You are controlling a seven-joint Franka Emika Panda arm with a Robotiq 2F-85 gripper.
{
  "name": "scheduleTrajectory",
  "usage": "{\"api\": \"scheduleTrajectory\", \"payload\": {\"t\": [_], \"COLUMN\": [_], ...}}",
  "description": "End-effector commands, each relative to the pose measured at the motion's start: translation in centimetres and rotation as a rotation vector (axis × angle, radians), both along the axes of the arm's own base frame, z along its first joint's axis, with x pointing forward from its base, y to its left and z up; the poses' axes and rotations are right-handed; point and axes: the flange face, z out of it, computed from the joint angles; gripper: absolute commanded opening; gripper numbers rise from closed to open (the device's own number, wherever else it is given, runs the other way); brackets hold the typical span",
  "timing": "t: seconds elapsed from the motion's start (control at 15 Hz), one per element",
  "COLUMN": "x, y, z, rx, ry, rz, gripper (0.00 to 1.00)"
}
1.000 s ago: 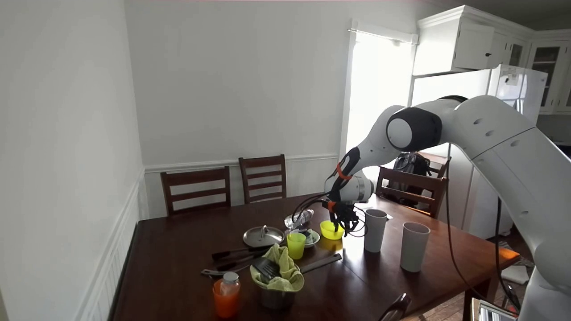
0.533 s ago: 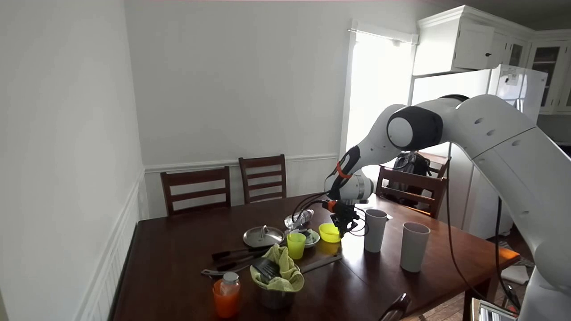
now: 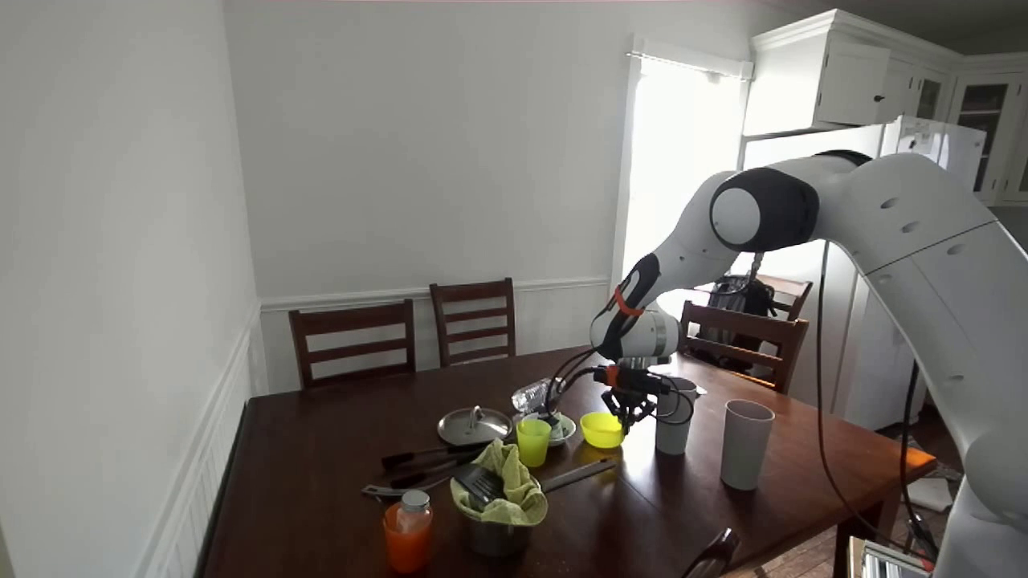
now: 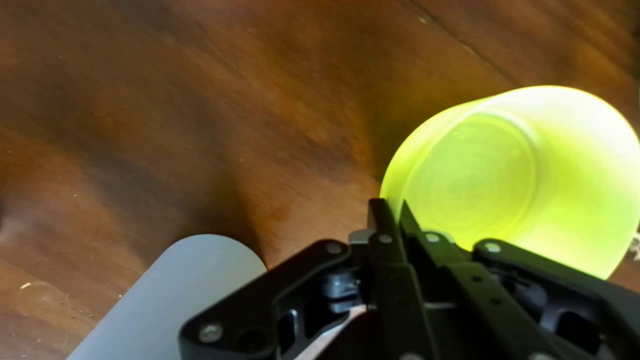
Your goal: Slide the yellow bowl backwards and put the yellow cup inside the yellow bowl, remove the spoon from the orange cup and move it into the yellow cup
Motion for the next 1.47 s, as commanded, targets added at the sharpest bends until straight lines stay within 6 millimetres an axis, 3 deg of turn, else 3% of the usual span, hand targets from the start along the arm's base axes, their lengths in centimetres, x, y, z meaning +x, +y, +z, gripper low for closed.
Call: {"api": "scheduleTrajectory", "payload": {"t": [0.0,0.4,0.6,0.67,0.8,1.07,1.4], "x": [-2.5,-3.1,-3.0,-2.9,-2.9,-3.4,-3.0], "y": [2.8,7.1,7.8,7.7,7.4,7.6,7.5], "z": [0.3,0.0,-0.7,-0.7,-0.5,0.3,5.3], "rx": [0.004,0.031,0.020,0.011,-0.005,-0.002,-0.030], "ry": [0.046,0.085,0.137,0.145,0.152,0.144,0.071], "rz": [0.195,0.517,0.640,0.657,0.680,0.716,0.722], "gripper": [0.01,0.01,0.03,0.27,0.33,0.62,0.97]}}
